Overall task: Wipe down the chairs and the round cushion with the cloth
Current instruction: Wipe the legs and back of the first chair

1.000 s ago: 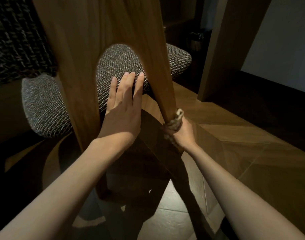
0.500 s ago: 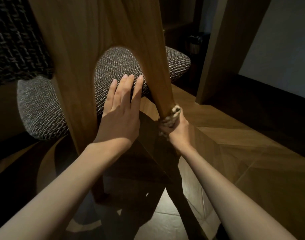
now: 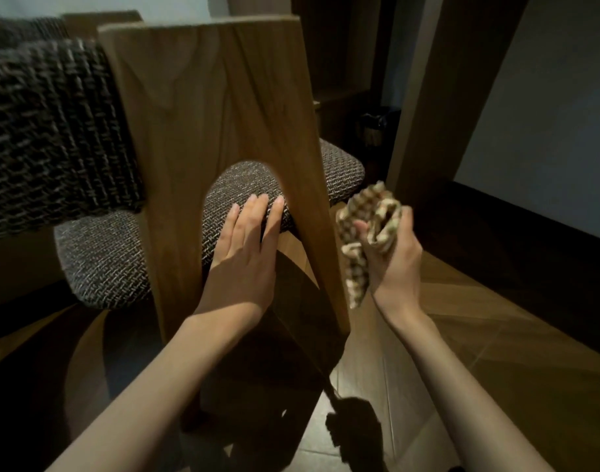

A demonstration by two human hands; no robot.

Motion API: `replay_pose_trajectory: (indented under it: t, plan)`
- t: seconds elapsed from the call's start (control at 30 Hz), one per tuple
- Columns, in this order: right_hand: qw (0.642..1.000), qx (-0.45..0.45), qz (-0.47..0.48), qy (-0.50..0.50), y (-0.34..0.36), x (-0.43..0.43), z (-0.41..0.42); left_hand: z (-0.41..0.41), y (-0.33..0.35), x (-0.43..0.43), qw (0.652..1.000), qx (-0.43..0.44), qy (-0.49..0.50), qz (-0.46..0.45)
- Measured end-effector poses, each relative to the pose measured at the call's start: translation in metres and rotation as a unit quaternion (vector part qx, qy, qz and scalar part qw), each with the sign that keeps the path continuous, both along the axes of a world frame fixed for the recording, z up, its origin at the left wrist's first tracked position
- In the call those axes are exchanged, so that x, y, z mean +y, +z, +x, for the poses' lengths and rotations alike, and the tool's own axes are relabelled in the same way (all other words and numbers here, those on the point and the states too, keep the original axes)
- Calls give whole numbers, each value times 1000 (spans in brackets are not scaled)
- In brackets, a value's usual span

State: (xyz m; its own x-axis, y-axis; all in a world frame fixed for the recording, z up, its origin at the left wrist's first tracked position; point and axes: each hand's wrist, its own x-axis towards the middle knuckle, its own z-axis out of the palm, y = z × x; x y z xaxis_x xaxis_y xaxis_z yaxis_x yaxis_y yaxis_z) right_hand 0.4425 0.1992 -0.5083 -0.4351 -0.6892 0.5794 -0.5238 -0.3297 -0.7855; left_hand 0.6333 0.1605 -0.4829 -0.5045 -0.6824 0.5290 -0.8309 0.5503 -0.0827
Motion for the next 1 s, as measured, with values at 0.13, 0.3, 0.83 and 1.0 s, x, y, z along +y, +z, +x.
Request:
replay_pose_trajectory:
  t: [0.13,0.3,0.83,1.0]
  plan:
    - [994,-65,-85,5,58,-17,28,-3,3,1,998,51,11,29]
    - [997,-29,-16,64,75,-39,65,-4,2,2,998,19,10,55]
    - [987,141,-57,-60,30,-36,60,7,1,1,999,-7,-4,36]
    - [976,188,67,-84,-16,-14,45,9,1,7,999,-14,-13,42]
